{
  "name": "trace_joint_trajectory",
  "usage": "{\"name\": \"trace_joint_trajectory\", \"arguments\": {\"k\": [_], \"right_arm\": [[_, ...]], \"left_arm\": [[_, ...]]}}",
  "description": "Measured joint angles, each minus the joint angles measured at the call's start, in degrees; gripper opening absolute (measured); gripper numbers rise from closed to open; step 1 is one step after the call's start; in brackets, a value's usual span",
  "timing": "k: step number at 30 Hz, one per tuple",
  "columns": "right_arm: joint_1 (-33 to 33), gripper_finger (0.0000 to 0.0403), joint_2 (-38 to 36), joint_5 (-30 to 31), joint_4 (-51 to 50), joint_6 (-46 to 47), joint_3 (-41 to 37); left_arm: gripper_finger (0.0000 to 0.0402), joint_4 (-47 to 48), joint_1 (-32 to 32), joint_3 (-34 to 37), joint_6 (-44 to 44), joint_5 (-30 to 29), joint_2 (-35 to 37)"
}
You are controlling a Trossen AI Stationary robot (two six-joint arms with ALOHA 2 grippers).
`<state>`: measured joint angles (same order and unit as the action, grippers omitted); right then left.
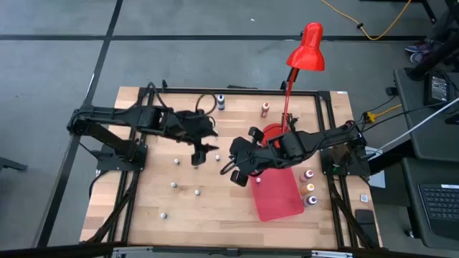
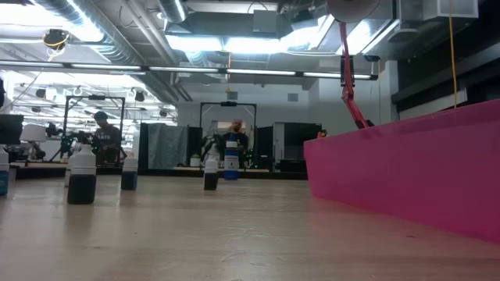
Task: Pick & Place food coloring
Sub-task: Put the small orange food coloring bottle into the red bin
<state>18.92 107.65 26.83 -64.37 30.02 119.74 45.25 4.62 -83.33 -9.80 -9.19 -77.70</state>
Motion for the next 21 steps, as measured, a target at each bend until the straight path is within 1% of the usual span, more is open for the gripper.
{"name": "trace_joint_trajectory", "arguments": {"k": [2,7,11,13,16,21], "right_arm": [[0.82,0.0061,-0.14,1.18,-1.42,2.44,0.00],[2.80,0.0061,-0.17,4.60,-5.92,9.94,0.00],[4.70,0.0061,-0.17,5.61,-6.44,14.52,-0.20],[5.50,0.0061,-0.23,6.04,-6.67,15.73,-0.90],[6.53,0.0061,-0.55,6.51,-9.81,16.27,-2.13],[7.02,0.0061,-3.07,7.13,-15.75,16.23,-5.09]], "left_arm": [[0.0236,0.29,-1.00,0.00,0.54,-1.26,0.79],[0.0235,-0.35,-3.03,-0.04,2.51,-1.14,1.94],[0.0233,-0.46,-4.27,-0.04,3.93,0.07,2.13],[0.0233,-0.48,-4.68,-0.04,4.45,0.52,2.22],[0.0232,-0.46,-5.15,-0.04,4.56,1.92,2.28],[0.0231,-0.61,-5.24,-0.04,4.54,1.71,2.26]]}}
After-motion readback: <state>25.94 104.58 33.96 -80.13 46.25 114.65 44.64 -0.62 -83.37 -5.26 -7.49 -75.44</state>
